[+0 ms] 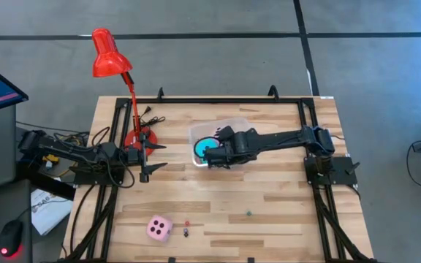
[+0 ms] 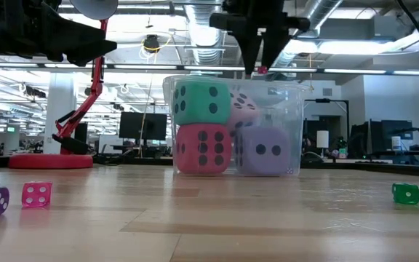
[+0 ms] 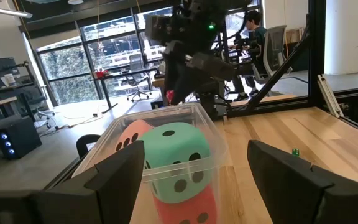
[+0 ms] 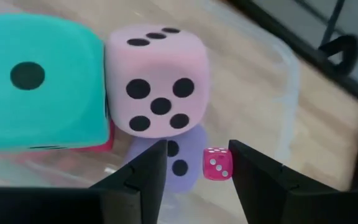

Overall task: Pick & Place Dice
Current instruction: Put the small red die into the transparent bin

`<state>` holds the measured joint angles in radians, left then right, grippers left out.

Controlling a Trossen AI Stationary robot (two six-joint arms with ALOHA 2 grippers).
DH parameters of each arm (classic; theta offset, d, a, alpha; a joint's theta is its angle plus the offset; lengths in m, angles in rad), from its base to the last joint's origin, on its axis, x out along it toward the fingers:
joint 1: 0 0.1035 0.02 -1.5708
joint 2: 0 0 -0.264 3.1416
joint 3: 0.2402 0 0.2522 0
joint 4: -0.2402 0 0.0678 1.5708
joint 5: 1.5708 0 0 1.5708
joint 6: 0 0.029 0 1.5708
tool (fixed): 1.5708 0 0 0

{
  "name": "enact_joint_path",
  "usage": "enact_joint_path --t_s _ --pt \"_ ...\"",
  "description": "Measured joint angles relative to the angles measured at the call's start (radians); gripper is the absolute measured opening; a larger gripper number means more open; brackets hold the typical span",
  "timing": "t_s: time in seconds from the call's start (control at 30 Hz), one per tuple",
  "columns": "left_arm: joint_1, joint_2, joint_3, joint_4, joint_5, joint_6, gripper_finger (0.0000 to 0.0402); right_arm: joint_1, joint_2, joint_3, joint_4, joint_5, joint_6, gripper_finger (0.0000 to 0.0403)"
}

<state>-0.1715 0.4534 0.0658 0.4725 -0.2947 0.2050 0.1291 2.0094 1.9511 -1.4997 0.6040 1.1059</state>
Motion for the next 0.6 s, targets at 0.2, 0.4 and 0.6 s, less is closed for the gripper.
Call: enact_joint_path --t_s 0.2,0.4,0.6 --pt "0.0 0.0 0.0 0.0 0.0 0.0 0.0274 0.048 -0.011 0.0 -0.037 0.07 0.02 0.0168" --pt "0.0 0.0 0.0 0.0 0.0 0.0 0.0274 0.081 -0.04 0.0 -0.047 0.105 0.073 0.016" --pt "0.0 0.0 0.0 0.0 0.0 0.0 0.0274 0.143 -0.051 0.0 -0.067 0.261 0.085 0.0144"
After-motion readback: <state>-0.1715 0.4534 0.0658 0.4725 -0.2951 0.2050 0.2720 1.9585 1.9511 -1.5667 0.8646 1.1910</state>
